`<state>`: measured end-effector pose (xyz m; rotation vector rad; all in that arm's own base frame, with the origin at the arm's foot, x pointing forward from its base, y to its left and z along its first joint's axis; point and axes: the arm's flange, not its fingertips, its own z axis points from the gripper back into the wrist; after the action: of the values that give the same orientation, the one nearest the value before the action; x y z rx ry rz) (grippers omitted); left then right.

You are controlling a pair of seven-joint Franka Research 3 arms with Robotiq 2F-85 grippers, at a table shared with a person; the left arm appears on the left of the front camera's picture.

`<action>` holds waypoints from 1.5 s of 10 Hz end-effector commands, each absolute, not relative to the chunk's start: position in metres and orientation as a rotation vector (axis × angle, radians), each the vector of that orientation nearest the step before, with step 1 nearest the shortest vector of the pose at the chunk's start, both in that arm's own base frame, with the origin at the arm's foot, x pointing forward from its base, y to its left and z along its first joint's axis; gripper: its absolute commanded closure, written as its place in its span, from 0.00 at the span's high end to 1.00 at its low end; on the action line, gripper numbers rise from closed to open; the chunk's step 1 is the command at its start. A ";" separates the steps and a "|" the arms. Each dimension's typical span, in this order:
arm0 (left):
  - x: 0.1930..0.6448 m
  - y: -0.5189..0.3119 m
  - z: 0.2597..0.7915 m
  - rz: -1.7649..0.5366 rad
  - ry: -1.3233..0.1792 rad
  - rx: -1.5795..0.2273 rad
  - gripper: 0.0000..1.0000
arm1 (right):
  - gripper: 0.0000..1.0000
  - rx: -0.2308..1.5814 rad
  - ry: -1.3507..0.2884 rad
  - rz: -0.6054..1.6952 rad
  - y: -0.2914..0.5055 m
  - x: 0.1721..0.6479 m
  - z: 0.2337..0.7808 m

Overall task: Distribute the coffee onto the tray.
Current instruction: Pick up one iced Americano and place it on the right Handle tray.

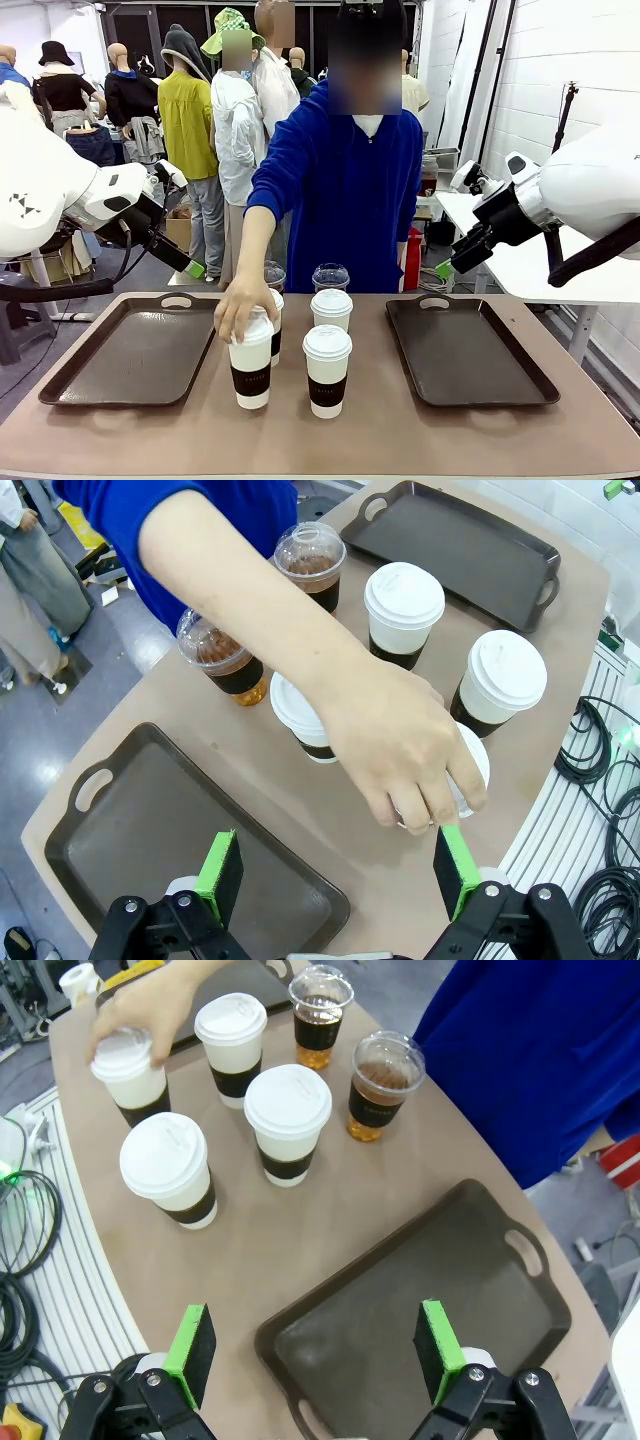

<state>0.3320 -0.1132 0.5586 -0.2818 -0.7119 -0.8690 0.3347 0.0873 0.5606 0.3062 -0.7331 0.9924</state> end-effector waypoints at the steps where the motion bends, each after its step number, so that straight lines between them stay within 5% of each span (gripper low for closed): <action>1: 0.332 -0.112 0.559 -0.868 -0.713 -0.286 1.00 | 1.00 0.313 -0.728 0.996 0.087 0.334 0.560; 7: 0.332 -0.112 0.559 -0.868 -0.713 -0.286 1.00 | 1.00 0.296 -0.533 1.193 0.073 0.426 0.585; 15: 0.332 -0.112 0.559 -0.868 -0.713 -0.286 1.00 | 1.00 0.185 -0.358 1.310 0.060 0.536 0.518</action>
<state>0.3317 -0.1137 0.5588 -0.2802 -0.7120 -0.8701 0.5335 0.0600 0.5131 0.2048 -0.3637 1.3016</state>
